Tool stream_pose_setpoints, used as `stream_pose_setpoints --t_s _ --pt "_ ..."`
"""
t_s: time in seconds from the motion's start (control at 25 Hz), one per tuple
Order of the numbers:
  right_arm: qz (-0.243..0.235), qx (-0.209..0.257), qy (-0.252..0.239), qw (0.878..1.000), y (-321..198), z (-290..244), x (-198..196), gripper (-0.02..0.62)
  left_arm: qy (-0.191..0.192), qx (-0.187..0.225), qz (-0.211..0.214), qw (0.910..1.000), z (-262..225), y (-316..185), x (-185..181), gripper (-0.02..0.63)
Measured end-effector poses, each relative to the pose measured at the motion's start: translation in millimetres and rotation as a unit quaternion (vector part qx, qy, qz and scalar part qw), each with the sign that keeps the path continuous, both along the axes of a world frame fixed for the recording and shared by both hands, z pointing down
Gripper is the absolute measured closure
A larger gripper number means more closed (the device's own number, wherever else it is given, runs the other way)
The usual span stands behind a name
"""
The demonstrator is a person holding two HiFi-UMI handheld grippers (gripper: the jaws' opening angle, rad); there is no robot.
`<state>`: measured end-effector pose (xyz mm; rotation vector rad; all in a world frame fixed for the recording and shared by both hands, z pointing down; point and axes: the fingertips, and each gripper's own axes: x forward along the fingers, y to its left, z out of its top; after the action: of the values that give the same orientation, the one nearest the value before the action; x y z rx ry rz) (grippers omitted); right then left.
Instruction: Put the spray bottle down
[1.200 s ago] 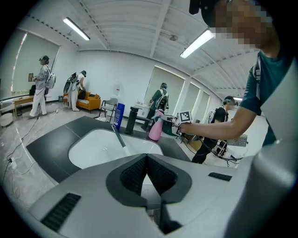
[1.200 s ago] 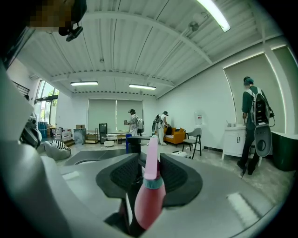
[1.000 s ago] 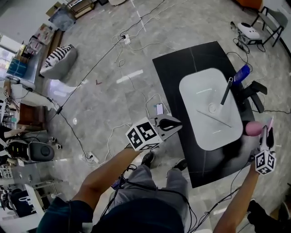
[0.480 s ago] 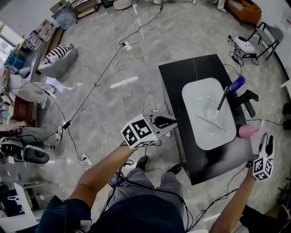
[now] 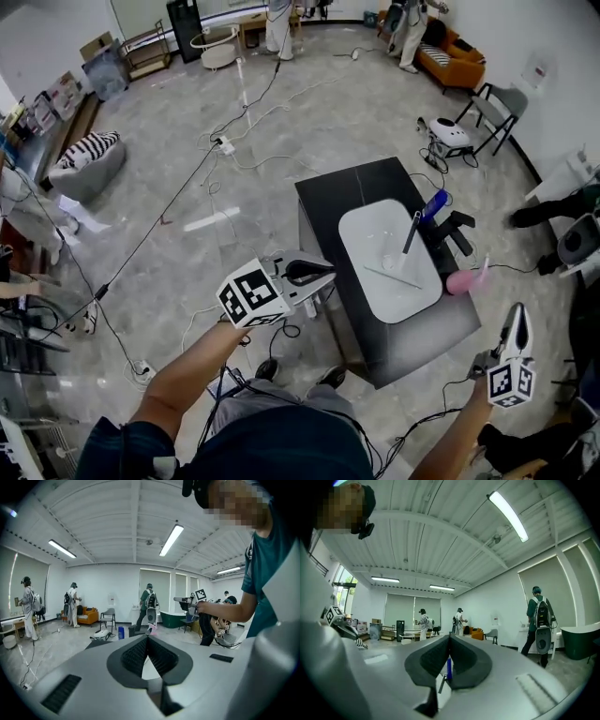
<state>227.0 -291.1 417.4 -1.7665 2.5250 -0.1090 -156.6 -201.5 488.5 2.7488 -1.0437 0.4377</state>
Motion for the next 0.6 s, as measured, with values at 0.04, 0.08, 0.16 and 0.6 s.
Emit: stream_pose_setpoints --t_s 0.04,0.08,0.16,0.6 --pt "-0.014 0.002 -0.003 1.000 14.4 -11.8 -12.3 0.583 0.002 0.008 0.005 1.0000 -10.0 5.2 -0.9 0.601" --pt "-0.030 0.002 -0.004 1.000 29.4 -22.9 -26.0 0.584 0.003 0.016 0.010 0.9998 -20.2 10.4 -2.1 0.601" --pt "-0.065 -0.008 0.006 0.998 62.4 -39.7 -56.9 0.586 0.008 0.031 0.022 0.9993 -40.0 23.4 -4.8 0.601" --pt "-0.146 -0.053 0.005 0.988 192.0 -34.9 -154.0 0.588 0.030 0.065 0.073 0.9947 -53.4 73.9 9.7 0.601"
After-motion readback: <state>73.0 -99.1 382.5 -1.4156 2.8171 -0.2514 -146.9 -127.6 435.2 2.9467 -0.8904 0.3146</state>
